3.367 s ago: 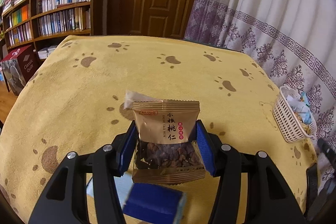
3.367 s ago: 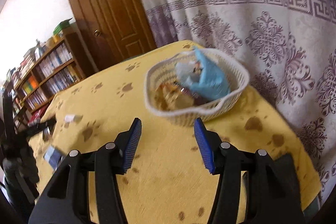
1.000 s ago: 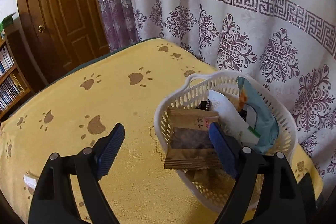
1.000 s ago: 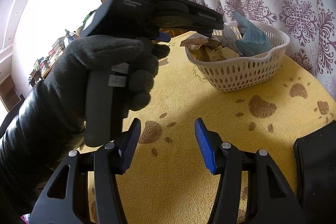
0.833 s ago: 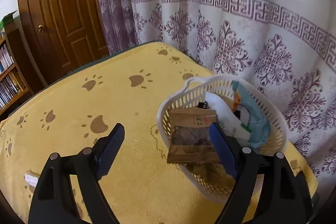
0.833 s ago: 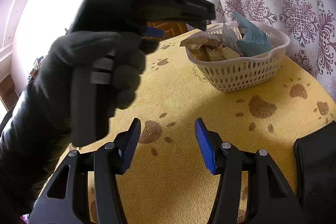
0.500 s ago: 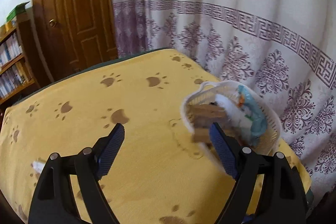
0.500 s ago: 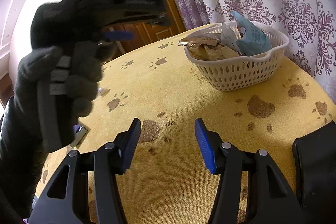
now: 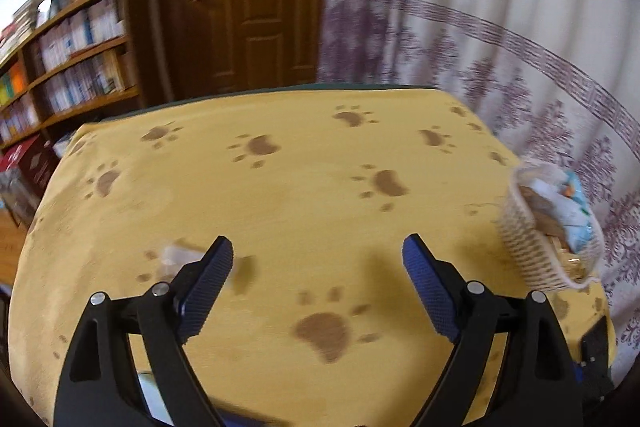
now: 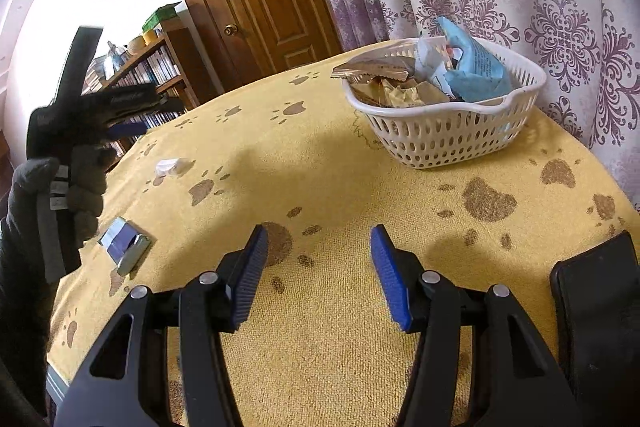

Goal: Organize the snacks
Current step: 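Move the left gripper to the clear plastic packet and grasp it, then grasp the dark-blue box with the right gripper while the left holds the clear packet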

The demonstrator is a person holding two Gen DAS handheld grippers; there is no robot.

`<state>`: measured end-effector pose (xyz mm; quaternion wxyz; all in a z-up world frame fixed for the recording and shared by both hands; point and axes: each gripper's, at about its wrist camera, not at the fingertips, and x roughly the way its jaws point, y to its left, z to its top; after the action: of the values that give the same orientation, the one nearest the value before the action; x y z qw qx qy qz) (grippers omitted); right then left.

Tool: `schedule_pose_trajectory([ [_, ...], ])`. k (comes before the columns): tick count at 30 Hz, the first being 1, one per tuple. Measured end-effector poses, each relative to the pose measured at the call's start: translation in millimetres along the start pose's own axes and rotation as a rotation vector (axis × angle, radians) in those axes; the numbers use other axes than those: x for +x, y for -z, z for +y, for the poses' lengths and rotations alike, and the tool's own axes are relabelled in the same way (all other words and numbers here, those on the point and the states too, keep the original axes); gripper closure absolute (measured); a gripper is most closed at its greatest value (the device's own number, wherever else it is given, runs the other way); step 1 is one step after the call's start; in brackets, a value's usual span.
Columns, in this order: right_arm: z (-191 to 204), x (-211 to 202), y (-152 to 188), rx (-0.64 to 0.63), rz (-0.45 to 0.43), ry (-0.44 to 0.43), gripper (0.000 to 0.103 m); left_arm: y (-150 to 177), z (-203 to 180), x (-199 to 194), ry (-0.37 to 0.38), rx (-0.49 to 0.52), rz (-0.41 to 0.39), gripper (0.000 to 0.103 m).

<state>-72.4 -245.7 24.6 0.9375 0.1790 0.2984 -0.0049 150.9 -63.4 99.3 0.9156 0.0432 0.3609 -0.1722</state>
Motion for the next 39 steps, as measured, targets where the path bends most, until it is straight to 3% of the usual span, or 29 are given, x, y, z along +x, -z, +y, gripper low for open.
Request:
schedule_pose_trajectory([
  [4, 2.2, -1.1, 0.5, -0.009, -0.006, 0.007, 0.031, 2.2, 41.1, 7.7, -0.041, -0.055, 0.032, 0.016],
  [10, 5.7, 1.2, 1.0, -0.024, 0.007, 0.021, 0.03, 6.1, 77.9, 26.0, -0.061, -0.076, 0.085, 0.013],
  [19, 7.0, 3.9, 1.1, -0.027, 0.017, 0.032, 0.03, 12.5, 77.1, 58.8, -0.044, -0.001, 0.154, 0.012],
  [27, 8.8, 5.4, 1.6, -0.032, 0.024, 0.037, 0.03, 16.6, 78.8, 78.3, -0.084, 0.056, 0.194, 0.012],
  [31, 9.1, 5.8, 1.0, -0.034, 0.026, 0.042, 0.03, 17.3, 85.4, 86.4, -0.079, 0.023, 0.236, 0.026],
  [39, 9.5, 7.9, 0.2, -0.041, 0.031, 0.055, 0.03, 19.8, 91.1, 74.6, -0.068, -0.005, 0.189, 0.03],
])
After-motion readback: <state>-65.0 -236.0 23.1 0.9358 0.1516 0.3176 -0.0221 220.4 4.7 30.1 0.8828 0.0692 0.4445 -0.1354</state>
